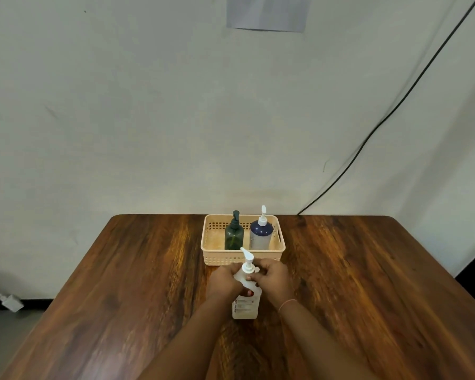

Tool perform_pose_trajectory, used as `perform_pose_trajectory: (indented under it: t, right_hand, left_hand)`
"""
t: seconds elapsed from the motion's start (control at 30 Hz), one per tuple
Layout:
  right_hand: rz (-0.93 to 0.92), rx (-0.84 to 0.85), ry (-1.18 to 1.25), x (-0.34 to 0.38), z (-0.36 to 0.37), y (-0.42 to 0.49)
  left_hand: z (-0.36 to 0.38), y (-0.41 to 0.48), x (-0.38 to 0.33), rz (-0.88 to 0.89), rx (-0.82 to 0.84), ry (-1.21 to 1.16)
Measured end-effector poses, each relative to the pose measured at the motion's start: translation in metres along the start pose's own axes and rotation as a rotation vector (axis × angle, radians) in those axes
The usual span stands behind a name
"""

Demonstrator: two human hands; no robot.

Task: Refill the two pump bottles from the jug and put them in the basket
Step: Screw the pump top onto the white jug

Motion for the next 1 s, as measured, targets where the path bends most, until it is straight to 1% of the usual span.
perform_pose_trajectory:
  t: [0.03, 0.1, 0.27, 0.33, 0.43, 0.77, 0.87, 1.0]
  right_hand:
    - [-0.001, -0.034, -0.010, 0.000, 0.000, -0.002]
    - [-0.013, -0.049, -0.025, 0.001, 0.000, -0.003]
    - [-0.043, 0.069, 0.083, -0.003, 0.005, -0.001]
    - [-0.070, 0.086, 0.054, -0.005, 0.006, 0.001]
    - [-0.058, 0.064, 0.010, -0.006, 0.006, 0.001]
    - [-0.097, -0.047, 0.037, -0.004, 0.013, -0.005]
    - [-0.095, -0.020, 0.025, -0.003, 0.013, -0.003]
    - [-0.092, 0.055, 0.084, -0.004, 0.012, 0.002]
  left_hand:
    - [-0.001, 0.000, 0.000, 0.007, 0.002, 0.005]
    - [-0.001, -0.001, 0.000, 0.023, -0.001, 0.014]
    - [-0.002, -0.002, 0.000, 0.035, 0.003, 0.018]
    - [-0.002, -0.002, -0.001, 0.026, 0.011, 0.032]
    - [-0.001, 0.000, 0.000, 0.015, 0.018, 0.032]
    - [-0.002, -0.002, 0.001, 0.038, 0.003, 0.021]
    - [-0.002, -0.001, 0.001, 0.041, 0.000, 0.013]
    - [-0.001, 0.000, 0.001, 0.030, -0.001, 0.010]
Point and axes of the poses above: each hand's wrist, its own y-axis towards the middle knuckle, its own z-axis out of the palm, x = y × z, the point moved 3 cm from there along y, towards the middle knuckle, and after that the axes turned 3 degrees about -z, right-handed, at the moved point
